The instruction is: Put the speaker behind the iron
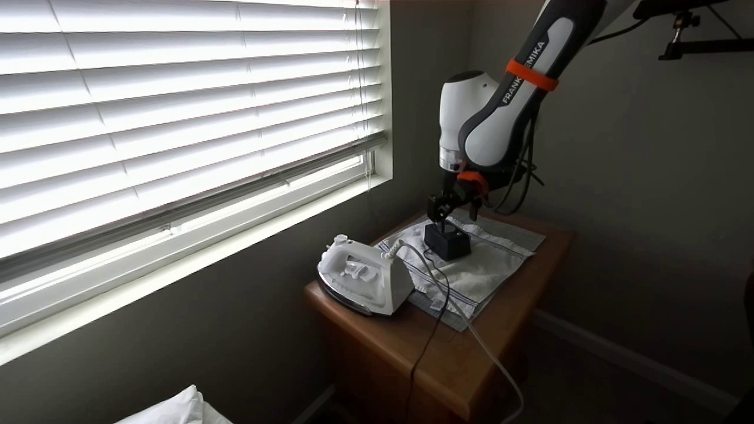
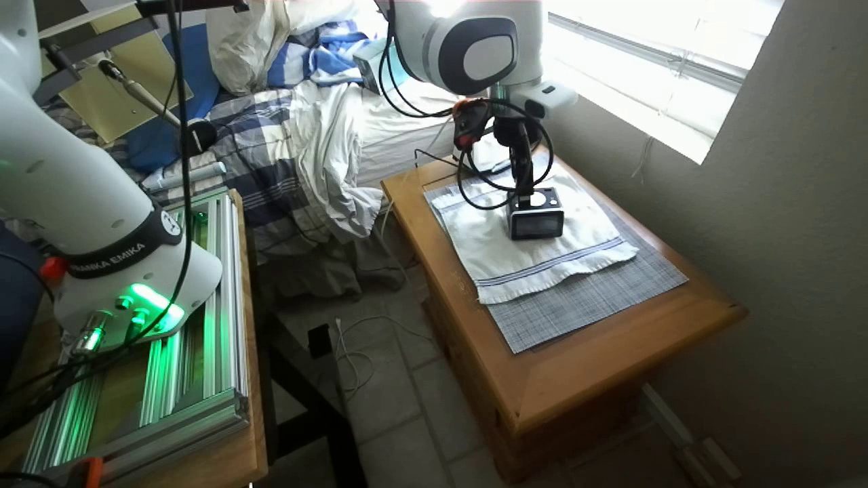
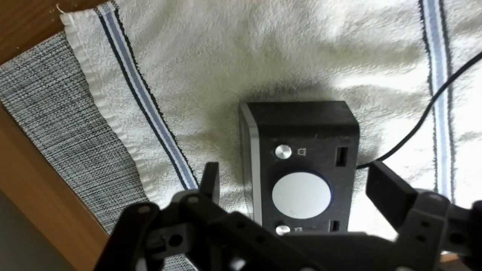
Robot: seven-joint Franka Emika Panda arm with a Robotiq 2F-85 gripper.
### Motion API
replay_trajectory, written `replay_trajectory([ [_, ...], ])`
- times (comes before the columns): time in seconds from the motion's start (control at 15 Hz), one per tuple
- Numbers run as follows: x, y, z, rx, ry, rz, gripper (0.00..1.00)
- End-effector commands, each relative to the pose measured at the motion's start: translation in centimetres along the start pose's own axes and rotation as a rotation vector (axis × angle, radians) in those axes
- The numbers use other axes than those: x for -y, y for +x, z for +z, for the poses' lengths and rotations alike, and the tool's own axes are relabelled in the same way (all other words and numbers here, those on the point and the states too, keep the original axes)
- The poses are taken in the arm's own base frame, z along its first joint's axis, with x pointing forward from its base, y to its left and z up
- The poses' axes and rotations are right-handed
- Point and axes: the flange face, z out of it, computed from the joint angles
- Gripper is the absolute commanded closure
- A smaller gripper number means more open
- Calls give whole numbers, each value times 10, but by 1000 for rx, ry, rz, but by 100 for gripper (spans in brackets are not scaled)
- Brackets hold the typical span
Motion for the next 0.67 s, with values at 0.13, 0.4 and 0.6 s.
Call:
replay_trajectory([
  [0.13,1,12,17,1,42,-2,0],
  [0.4,4,19,24,-9,64,13,0],
  [0.6,7,22,31,-4,62,23,0],
])
